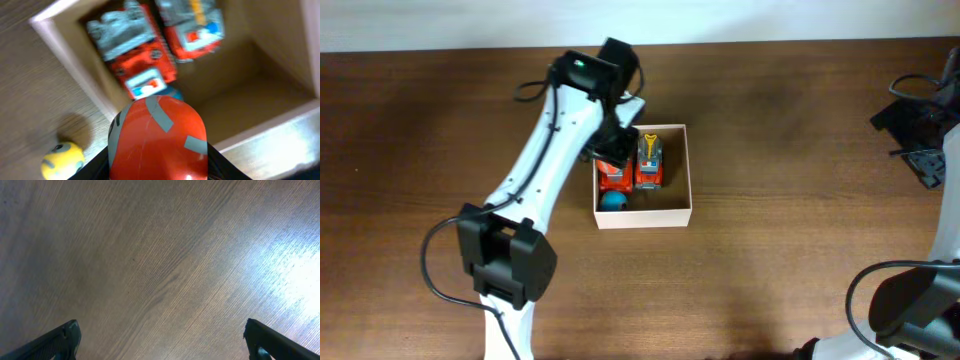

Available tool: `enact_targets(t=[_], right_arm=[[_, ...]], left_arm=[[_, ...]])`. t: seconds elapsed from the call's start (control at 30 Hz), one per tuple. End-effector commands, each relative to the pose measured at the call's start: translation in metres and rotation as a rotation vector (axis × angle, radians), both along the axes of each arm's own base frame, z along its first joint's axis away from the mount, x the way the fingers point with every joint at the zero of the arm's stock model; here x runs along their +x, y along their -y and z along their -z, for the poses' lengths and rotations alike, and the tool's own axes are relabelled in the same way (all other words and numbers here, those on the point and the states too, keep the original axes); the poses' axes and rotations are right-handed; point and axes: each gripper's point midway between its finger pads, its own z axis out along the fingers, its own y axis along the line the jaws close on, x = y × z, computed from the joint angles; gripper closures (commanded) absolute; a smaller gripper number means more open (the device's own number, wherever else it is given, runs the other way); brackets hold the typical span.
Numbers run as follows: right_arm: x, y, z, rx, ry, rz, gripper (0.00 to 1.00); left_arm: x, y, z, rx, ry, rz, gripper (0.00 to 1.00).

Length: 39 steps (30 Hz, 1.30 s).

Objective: Pack container
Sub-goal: 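Carry the red ball into the box and release it beside the blue ball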

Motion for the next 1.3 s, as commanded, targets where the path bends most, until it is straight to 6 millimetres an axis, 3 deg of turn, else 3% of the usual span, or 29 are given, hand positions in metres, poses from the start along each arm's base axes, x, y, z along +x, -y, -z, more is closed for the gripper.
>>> enact_targets(t=[0.0,0.33,0.63,0.8,0.83,1.27], right_arm=[[-0.001,-0.001,0.002,0.006,-0.003,0.008,0.01],[-0.001,-0.001,0.002,0.006,-0.003,0.009,0.01],[-0.001,-0.001,0.002,0.006,-0.003,0.008,0.01],[-0.001,-0.001,0.002,0.006,-0.003,0.009,0.01],[-0.001,-0.001,0.002,0.006,-0.003,0.009,0.01],[-0.001,-0.001,0.002,0.006,-0.003,0.008,0.01]], left_arm=[[-0.004,0.018,-0.005,-0.024,0.015,0.095,0.56],[-0.026,0.05,0.015,-0.084,-0.046,0.2,0.56],[-0.04,0.056,0.037,-0.077,-0.096,0.223,0.56],[-0.041,0.056,0.038,-0.078,-0.101,0.223,0.26],[-0.041,0.056,0.038,-0.078,-0.101,0.222,0.24],[-0.038,0.053,0.038,-0.069,-0.091,0.213,0.23]])
